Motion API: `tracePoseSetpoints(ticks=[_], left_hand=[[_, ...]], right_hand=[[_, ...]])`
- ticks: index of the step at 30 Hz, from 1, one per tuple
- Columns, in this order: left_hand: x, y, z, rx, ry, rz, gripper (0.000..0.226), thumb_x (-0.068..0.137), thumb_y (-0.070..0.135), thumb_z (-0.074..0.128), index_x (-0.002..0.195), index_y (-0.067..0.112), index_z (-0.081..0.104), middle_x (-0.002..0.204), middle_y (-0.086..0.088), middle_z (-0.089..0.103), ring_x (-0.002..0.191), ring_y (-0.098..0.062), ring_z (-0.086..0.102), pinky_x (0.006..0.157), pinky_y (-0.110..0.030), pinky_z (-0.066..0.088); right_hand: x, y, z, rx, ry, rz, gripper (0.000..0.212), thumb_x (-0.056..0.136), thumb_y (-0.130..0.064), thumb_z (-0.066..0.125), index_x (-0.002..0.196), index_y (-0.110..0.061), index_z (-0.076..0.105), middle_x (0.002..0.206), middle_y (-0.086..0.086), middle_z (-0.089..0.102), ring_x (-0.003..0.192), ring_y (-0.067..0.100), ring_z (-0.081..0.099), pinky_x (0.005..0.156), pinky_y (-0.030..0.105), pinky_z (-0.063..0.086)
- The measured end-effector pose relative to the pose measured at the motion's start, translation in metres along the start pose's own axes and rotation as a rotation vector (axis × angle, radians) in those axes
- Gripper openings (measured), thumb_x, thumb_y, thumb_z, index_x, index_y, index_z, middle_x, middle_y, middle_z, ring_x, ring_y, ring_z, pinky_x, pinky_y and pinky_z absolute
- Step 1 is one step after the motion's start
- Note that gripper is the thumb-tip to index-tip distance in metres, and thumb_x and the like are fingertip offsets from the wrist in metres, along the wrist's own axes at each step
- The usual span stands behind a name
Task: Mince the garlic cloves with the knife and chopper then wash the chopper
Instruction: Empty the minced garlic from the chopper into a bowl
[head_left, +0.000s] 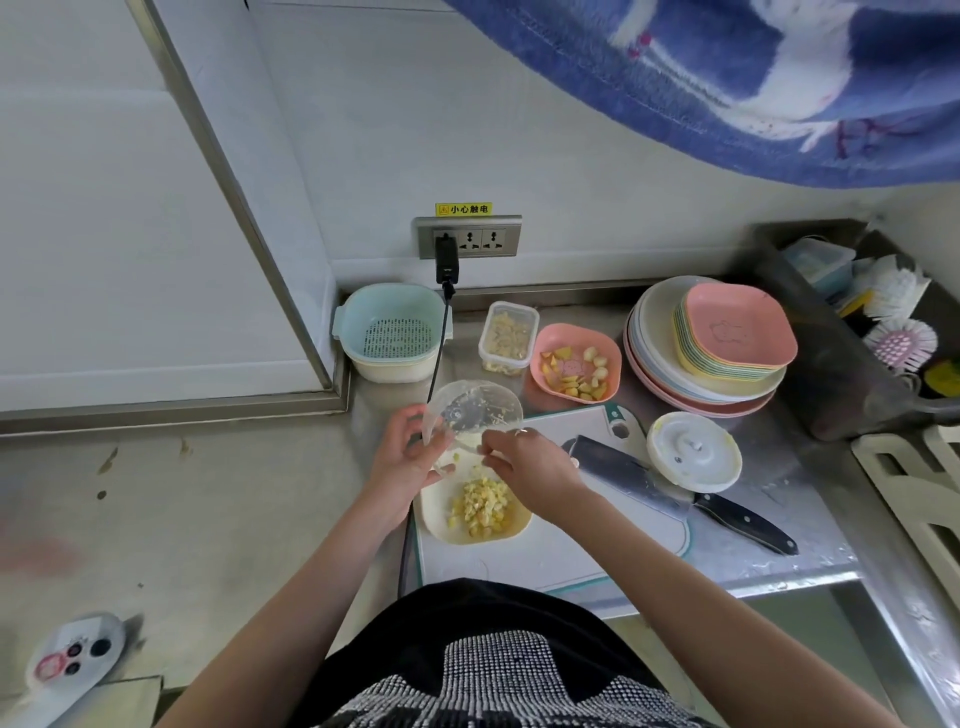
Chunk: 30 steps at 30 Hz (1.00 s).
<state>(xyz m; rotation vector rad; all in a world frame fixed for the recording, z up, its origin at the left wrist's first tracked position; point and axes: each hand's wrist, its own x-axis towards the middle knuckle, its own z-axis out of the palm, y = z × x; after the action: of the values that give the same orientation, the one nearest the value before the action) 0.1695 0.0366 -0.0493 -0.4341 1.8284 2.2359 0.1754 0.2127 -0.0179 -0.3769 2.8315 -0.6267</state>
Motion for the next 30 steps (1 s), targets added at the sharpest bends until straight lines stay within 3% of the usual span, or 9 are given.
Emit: tracePoseSetpoints(ticks=[3,6,9,13,16,20,23,26,30], left_hand=[[0.003,-0.002,-0.007,0.093,0.021,0.008,0.049,0.081,0.017,0.073,0.123,0.016,0.048,0.126,-0.003,0.055,0.101,-0.010,0.063,0.080,-0.049,0.057],[0.001,-0.002,-0.015,0.163,0.022,0.016,0.072,0.064,0.044,0.085,0.122,0.023,0.048,0.128,-0.003,0.052,0.113,-0.018,0.058,0.082,-0.055,0.056],[0.002,-0.006,-0.015,0.193,0.019,0.024,0.081,0.051,0.057,0.084,0.118,0.027,0.049,0.126,-0.003,0.053,0.113,-0.023,0.059,0.082,-0.056,0.055],[-0.002,-0.004,-0.008,0.163,-0.006,0.022,0.068,0.063,0.038,0.082,0.120,0.021,0.049,0.125,-0.004,0.054,0.100,-0.019,0.064,0.084,-0.059,0.053],[-0.003,-0.004,-0.007,0.109,0.016,-0.014,0.055,0.075,0.029,0.080,0.120,0.017,0.050,0.128,-0.007,0.052,0.106,-0.017,0.061,0.084,-0.058,0.054],[-0.003,-0.003,-0.004,0.102,0.037,-0.055,0.027,0.089,0.024,0.066,0.113,0.021,0.055,0.112,-0.002,0.055,0.100,-0.012,0.062,0.071,-0.041,0.060],[-0.003,-0.001,-0.002,0.130,0.053,-0.054,0.022,0.089,0.028,0.065,0.108,0.021,0.057,0.108,-0.001,0.053,0.093,-0.007,0.061,0.064,-0.031,0.059],[-0.002,-0.001,-0.001,0.140,0.055,-0.048,0.019,0.089,0.028,0.065,0.105,0.022,0.057,0.105,-0.002,0.054,0.090,-0.008,0.062,0.060,-0.028,0.058],[-0.001,-0.002,-0.005,0.111,0.012,-0.072,0.022,0.091,0.034,0.060,0.112,0.028,0.057,0.119,0.000,0.054,0.103,-0.009,0.060,0.061,-0.028,0.058]], right_hand=[[-0.009,0.010,0.004,-0.034,-0.040,0.010,0.014,0.097,-0.029,0.048,0.104,-0.020,0.058,0.097,0.008,0.062,0.090,0.028,0.057,0.066,0.032,0.041],[-0.032,0.031,0.006,-0.057,-0.068,0.003,0.014,0.096,-0.029,0.050,0.099,-0.019,0.059,0.093,0.005,0.063,0.089,0.025,0.056,0.063,0.030,0.034],[-0.046,0.037,0.005,0.015,-0.034,0.016,0.016,0.096,-0.030,0.052,0.101,-0.018,0.062,0.094,0.004,0.065,0.085,0.023,0.058,0.063,0.032,0.043],[-0.028,0.025,0.005,0.028,0.106,0.032,0.015,0.096,-0.026,0.052,0.105,-0.017,0.060,0.093,0.005,0.064,0.088,0.026,0.057,0.065,0.037,0.049],[-0.016,0.017,0.005,-0.038,0.181,0.054,0.019,0.097,-0.024,0.049,0.111,-0.015,0.059,0.093,0.007,0.063,0.092,0.028,0.054,0.063,0.036,0.047],[-0.004,0.015,-0.002,-0.262,0.276,0.024,0.022,0.082,-0.007,0.067,0.102,-0.014,0.062,0.076,0.010,0.062,0.081,0.035,0.058,0.055,0.034,0.043],[0.000,0.012,-0.004,-0.387,0.094,0.025,0.030,0.092,-0.008,0.053,0.120,-0.019,0.052,0.096,0.011,0.061,0.096,0.033,0.056,0.066,0.037,0.043],[-0.012,0.005,0.003,-0.360,-0.141,-0.001,0.020,0.100,-0.018,0.041,0.120,-0.017,0.046,0.102,0.012,0.061,0.097,0.030,0.057,0.065,0.035,0.039],[-0.007,-0.004,-0.007,-0.240,0.037,0.034,0.012,0.098,-0.014,0.044,0.110,-0.015,0.047,0.089,0.010,0.060,0.082,0.031,0.059,0.058,0.035,0.043]])
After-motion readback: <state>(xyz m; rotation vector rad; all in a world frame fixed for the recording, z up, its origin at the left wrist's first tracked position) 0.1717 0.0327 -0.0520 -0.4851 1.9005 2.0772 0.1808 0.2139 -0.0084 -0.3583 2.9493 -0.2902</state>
